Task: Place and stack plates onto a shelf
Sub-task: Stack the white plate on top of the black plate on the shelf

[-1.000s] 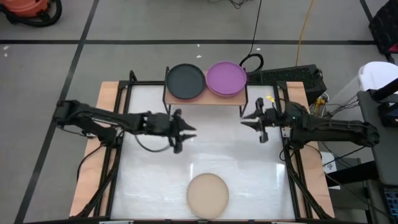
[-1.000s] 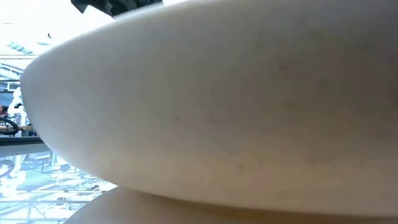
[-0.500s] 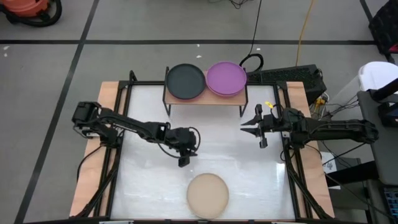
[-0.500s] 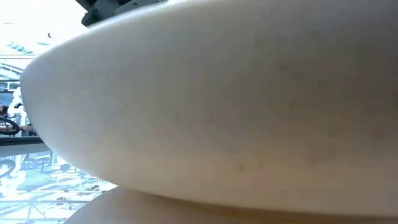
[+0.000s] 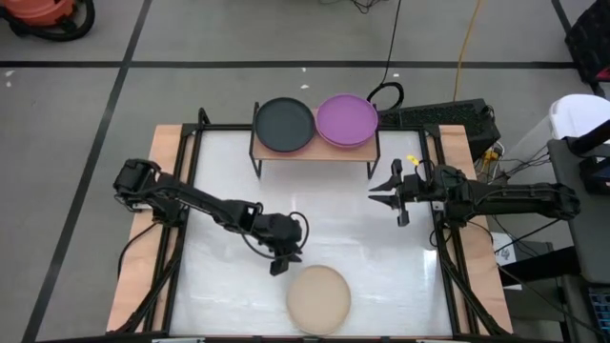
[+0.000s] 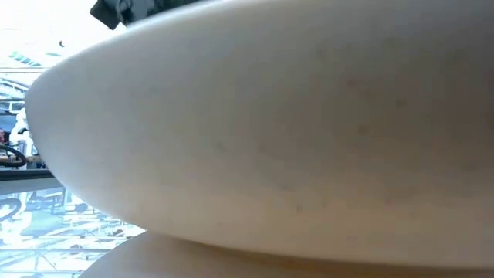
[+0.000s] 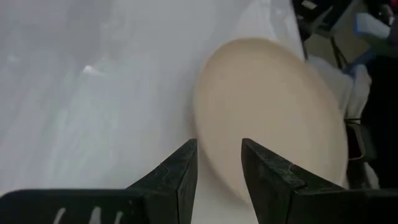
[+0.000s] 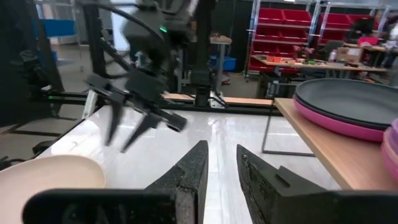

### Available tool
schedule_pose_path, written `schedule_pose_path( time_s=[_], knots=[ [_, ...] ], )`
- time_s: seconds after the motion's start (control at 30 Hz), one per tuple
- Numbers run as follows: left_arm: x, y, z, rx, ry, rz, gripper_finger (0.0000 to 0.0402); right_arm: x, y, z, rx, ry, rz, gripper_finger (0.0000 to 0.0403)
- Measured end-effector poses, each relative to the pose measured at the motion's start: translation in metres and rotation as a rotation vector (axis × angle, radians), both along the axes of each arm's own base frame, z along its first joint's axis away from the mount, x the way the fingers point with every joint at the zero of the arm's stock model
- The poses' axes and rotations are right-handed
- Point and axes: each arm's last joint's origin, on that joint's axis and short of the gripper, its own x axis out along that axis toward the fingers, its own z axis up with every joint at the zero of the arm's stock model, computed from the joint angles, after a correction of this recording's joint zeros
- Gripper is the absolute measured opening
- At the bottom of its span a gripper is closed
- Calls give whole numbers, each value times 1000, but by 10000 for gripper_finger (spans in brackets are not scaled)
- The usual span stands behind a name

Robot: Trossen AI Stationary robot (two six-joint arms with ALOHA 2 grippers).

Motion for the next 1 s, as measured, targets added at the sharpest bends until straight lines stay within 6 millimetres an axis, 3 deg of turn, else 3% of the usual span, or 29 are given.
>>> schedule_pose_path(
  time_s=[0.3, 0.63, 1.0],
  knots=[
    [21, -19, 25, 107, 84, -6, 129, 1, 0, 1, 9, -13, -11, 70],
    [32, -15, -16, 62, 279, -8, 129, 4, -1, -2, 5, 14, -8, 70],
    [37, -18, -31, 13, 312, -45, 129, 8, -1, -5, 7, 29, -9, 70]
  ],
)
